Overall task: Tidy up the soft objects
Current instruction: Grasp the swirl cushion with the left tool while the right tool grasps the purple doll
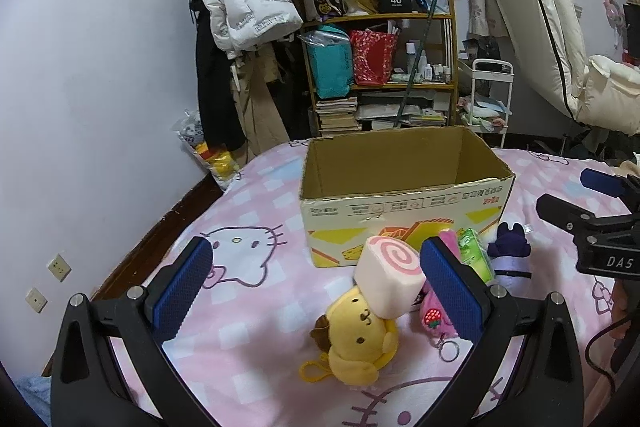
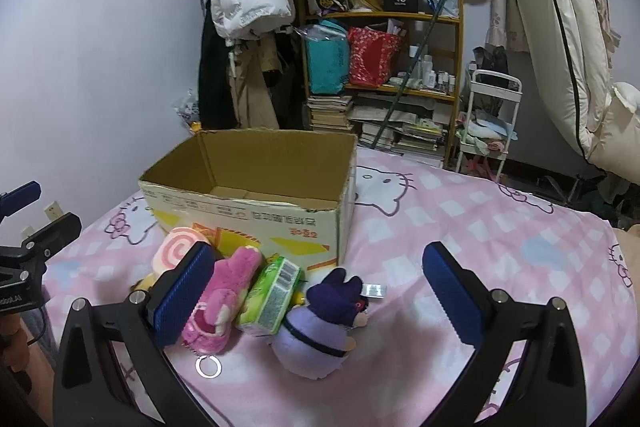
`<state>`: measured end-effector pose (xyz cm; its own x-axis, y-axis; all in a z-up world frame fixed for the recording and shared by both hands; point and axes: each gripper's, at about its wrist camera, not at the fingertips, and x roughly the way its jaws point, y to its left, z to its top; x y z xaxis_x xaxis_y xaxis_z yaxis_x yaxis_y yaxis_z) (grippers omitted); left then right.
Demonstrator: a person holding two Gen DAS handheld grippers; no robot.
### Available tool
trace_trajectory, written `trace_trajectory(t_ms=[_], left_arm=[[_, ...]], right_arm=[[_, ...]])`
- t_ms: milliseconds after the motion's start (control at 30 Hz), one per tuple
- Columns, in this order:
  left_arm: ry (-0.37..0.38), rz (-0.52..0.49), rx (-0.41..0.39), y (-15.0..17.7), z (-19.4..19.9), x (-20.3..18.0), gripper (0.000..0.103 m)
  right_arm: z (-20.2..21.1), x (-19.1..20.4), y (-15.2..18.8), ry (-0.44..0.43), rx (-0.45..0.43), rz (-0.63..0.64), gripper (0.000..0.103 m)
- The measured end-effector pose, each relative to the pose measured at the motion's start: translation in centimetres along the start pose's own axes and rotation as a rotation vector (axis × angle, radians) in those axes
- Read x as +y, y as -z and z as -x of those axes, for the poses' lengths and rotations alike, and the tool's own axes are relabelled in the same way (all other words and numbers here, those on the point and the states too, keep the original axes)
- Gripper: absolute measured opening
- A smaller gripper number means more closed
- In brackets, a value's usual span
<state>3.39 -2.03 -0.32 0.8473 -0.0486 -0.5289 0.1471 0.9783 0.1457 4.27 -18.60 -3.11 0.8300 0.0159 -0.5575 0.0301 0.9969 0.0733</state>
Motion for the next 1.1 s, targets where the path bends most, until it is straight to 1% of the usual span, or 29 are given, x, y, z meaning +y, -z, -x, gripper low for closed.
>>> trace_trajectory(t_ms=[233,367,433,567,633,700,767,800,833,967,1033,1100], left_arm=[[0.036,-0.013,0.027,0.2,-2.3,-1.4,0.102],[0.053,-0.011,0.063,0.4,-4.1,-2.1,0.102],[0.058,-0.014,0.084,0.5,-5.0,-2.4,0.102],[0.067,-0.034,0.133,1.0,-6.7,-3.2,0.102],[0.086,-0.043,0.162,1.4,-7.4,-3.6,0.102],[0.098,-0.045,0.179,1.7,-7.9,-3.8,0.102],[0.101,-0.047,0.197,1.9,-8.2,-4.0,0.102],[0.101,-0.049,0.204,2.0,-8.5,-4.1,0.102],[0.102,-0.052,0.214,2.2,-8.8,-4.2,0.102],[0.092,-0.071,0.246,2.6,-9.6,-4.5,0.102],[0.083,-0.081,0.257,2.8,-10.0,-4.7,0.102],[0.059,-0.095,0.268,3.0,-10.4,-4.9,0.102]], right_arm=[[-2.0,-1.2,0.4,-0.005,0.051,-0.054,0.103],[-3.5,-2.0,0.7,0.015,0.093,-0.081,0.103],[-4.4,-2.5,0.8,0.005,0.122,-0.109,0.103],[-5.9,-3.2,1.3,0.002,0.174,-0.141,0.1],[-6.6,-3.6,1.6,0.0,0.193,-0.155,0.098],[-7.0,-3.7,1.8,0.002,0.209,-0.157,0.095],[-7.3,-3.6,2.0,0.004,0.222,-0.145,0.094],[-7.5,-3.5,2.1,0.004,0.229,-0.137,0.092],[-7.9,-3.4,2.3,-0.001,0.244,-0.129,0.087],[-9.5,-3.4,2.9,-0.027,0.3,-0.131,0.077],[-10.2,-3.4,3.3,-0.054,0.333,-0.137,0.062],[-10.6,-3.4,3.6,-0.068,0.346,-0.151,0.056]])
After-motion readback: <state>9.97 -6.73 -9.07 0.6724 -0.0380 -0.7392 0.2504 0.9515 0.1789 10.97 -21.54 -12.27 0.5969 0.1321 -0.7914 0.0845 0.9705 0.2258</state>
